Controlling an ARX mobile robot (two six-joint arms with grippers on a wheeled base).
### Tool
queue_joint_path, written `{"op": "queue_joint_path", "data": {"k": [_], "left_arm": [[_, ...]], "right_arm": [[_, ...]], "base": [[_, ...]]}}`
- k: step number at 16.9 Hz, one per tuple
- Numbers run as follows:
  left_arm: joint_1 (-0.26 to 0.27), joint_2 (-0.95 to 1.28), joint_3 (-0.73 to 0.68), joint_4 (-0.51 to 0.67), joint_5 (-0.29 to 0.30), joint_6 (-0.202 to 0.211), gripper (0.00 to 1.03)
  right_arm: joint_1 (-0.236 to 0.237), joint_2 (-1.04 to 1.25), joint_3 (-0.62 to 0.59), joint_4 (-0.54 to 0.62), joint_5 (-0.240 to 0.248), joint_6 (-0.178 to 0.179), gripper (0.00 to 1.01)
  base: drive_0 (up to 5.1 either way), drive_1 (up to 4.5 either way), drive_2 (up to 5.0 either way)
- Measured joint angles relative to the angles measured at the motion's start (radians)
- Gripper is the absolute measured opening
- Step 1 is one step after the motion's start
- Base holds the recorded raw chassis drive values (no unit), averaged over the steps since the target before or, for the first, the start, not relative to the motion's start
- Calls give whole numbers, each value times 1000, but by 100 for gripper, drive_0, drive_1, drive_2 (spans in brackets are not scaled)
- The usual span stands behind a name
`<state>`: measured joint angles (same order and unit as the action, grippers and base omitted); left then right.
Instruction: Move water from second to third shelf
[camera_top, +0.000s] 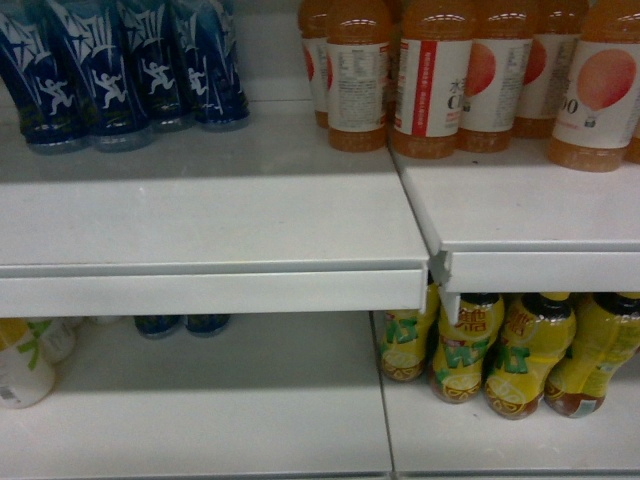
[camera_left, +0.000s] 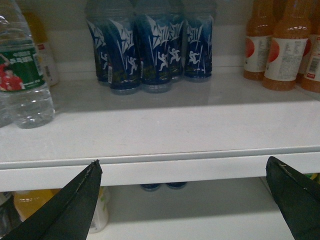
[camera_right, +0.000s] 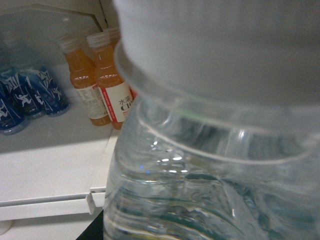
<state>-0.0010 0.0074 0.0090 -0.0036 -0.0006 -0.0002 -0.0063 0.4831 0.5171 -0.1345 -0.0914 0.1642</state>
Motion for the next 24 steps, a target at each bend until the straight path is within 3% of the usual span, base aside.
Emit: {"op": "queue_joint_path", "data": {"k": [24], "left_arm": [[0, 0, 0, 1, 0, 0, 98]], "right_arm": [[0, -1, 0, -1, 1, 0, 43]], "base": [[-482, 117, 353]]}}
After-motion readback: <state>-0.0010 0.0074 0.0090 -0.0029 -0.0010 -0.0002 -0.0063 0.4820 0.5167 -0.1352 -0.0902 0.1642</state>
